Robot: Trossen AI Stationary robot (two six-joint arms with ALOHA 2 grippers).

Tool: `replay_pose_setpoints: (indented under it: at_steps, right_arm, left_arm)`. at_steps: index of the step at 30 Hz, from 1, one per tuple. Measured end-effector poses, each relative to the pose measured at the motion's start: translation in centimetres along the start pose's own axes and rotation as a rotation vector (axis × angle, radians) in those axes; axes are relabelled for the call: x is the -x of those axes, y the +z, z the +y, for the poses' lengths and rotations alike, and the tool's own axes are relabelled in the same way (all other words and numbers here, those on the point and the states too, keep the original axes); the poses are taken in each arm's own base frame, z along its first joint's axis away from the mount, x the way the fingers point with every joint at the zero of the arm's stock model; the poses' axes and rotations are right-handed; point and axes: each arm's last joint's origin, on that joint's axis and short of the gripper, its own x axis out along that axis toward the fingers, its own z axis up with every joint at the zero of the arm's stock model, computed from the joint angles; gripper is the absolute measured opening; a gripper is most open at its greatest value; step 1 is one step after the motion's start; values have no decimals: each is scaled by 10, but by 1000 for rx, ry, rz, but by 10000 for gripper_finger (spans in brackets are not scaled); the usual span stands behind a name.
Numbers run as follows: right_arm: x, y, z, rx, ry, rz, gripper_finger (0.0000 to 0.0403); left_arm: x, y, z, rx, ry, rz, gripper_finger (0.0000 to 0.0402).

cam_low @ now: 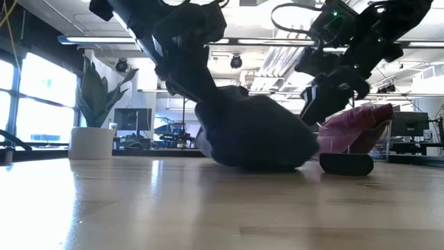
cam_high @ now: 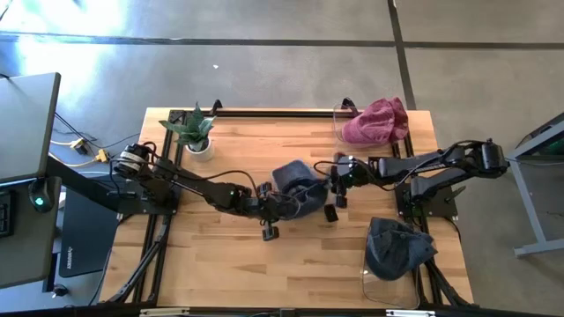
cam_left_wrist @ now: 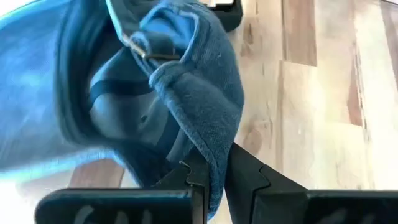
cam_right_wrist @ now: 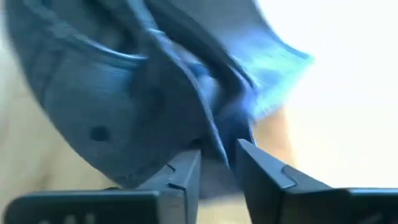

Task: Pick & Place hat
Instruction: Put the blue cap into the bottom transparent bin

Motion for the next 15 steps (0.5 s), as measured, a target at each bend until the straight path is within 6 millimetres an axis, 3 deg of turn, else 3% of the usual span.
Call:
replay_pose_setpoints:
  at_steps: [3,8,15]
  right_arm:
    - [10,2,-3,-11,-88,-15,122]
    - [30,9,-1,-10,-54,-93,165]
    - [47,10,34,190,351,-146,179]
  left_arm:
    - [-3,1,5,11,4,8,33]
    - [-6,3,11,28,9,-2,75]
    - [6,11,8,32,-110,-15,153]
